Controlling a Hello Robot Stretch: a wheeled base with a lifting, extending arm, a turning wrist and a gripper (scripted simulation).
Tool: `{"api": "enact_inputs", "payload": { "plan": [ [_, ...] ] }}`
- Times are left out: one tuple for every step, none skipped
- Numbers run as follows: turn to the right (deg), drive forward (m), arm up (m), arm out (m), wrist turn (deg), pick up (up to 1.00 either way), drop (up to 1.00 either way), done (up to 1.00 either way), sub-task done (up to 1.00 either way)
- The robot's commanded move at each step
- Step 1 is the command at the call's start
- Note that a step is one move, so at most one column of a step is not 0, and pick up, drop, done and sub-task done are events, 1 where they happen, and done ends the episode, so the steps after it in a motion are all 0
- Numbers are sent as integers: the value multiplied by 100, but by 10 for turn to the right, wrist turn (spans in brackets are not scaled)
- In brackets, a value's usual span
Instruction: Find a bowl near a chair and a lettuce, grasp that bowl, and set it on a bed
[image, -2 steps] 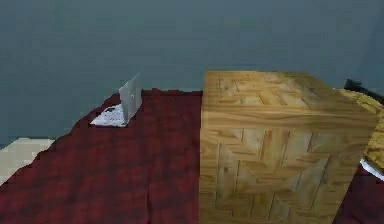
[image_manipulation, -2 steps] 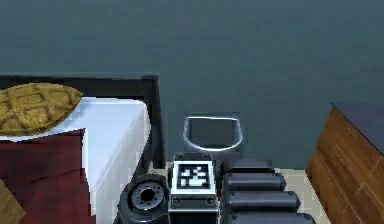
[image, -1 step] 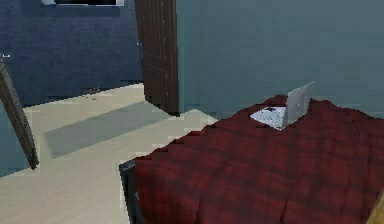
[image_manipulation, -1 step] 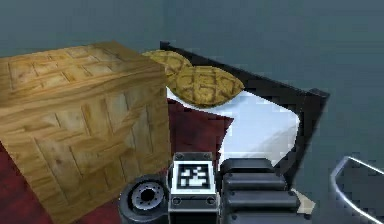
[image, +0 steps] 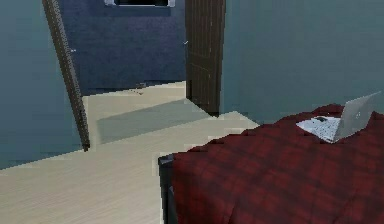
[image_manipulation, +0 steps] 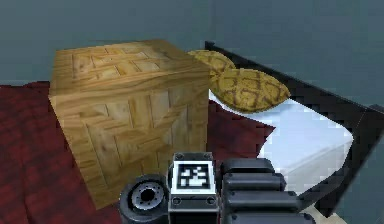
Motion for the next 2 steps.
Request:
{"api": "enact_inputs", "payload": {
  "plan": [
    [0,0,0,48,0,0,0,0,0],
    [0,0,0,0,390,0,0,0,0]
  ]
}}
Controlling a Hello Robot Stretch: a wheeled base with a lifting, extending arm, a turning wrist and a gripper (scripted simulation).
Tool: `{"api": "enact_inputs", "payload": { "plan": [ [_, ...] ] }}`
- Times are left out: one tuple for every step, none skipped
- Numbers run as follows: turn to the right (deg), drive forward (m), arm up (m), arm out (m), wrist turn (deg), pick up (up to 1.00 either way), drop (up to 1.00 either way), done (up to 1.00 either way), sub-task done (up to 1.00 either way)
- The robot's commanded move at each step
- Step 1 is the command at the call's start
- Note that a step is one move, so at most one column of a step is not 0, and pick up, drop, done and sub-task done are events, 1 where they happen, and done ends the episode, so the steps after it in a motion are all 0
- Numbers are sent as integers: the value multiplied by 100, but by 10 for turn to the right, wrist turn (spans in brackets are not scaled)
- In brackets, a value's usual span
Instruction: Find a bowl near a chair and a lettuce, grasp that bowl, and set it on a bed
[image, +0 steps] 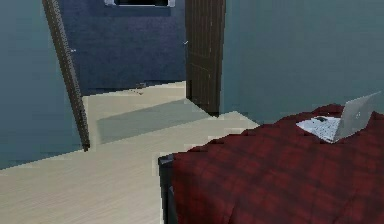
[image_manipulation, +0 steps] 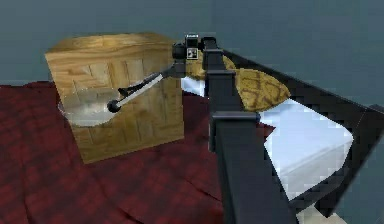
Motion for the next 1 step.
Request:
{"api": "enact_inputs", "payload": {
  "plan": [
    [0,0,-4,0,0,0,0,0,0]
  ]
}}
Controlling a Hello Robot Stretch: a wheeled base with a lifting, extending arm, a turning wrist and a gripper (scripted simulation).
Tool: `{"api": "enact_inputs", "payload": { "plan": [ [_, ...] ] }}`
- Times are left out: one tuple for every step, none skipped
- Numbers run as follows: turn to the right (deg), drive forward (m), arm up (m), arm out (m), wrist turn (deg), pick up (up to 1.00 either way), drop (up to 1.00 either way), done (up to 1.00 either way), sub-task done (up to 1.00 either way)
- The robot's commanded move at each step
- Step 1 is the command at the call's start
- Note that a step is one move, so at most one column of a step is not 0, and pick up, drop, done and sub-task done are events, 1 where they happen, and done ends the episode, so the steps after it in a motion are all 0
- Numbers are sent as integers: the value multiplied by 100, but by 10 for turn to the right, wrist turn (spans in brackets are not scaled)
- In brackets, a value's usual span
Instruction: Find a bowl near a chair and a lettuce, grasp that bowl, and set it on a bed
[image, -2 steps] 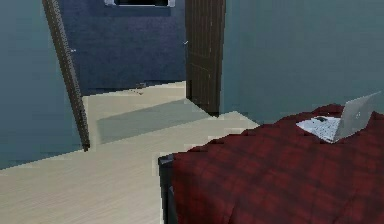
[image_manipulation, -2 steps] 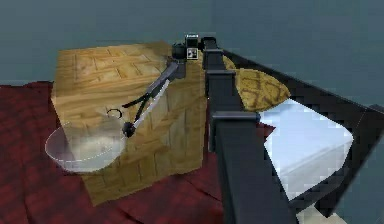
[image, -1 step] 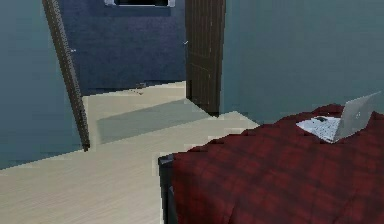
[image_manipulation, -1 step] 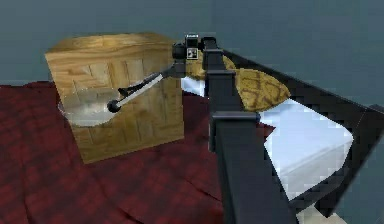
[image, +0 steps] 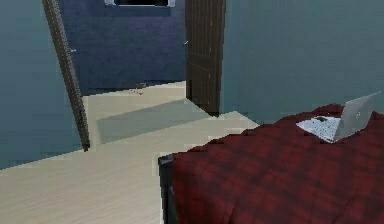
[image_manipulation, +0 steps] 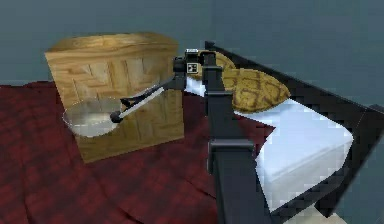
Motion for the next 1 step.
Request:
{"api": "enact_inputs", "payload": {
  "plan": [
    [0,0,-32,0,0,0,0,0,0]
  ]
}}
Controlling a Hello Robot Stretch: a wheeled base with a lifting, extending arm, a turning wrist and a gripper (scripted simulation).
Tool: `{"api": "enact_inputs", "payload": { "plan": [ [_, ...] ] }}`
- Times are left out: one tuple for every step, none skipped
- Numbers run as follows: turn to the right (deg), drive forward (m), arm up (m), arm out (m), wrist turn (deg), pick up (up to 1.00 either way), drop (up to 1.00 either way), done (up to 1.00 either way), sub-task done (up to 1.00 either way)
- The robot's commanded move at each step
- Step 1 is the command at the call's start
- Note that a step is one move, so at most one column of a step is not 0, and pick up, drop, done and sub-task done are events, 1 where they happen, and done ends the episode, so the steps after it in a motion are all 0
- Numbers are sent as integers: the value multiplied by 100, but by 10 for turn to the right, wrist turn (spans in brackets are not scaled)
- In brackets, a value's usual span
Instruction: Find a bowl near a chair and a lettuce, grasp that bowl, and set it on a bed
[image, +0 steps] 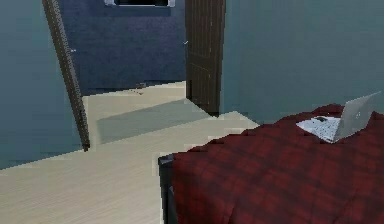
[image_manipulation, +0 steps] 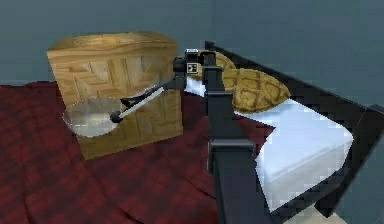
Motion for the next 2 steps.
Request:
{"api": "enact_inputs", "payload": {
  "plan": [
    [0,0,0,0,0,0,100,0,0],
    [0,0,4,0,0,0,0,0,0]
  ]
}}
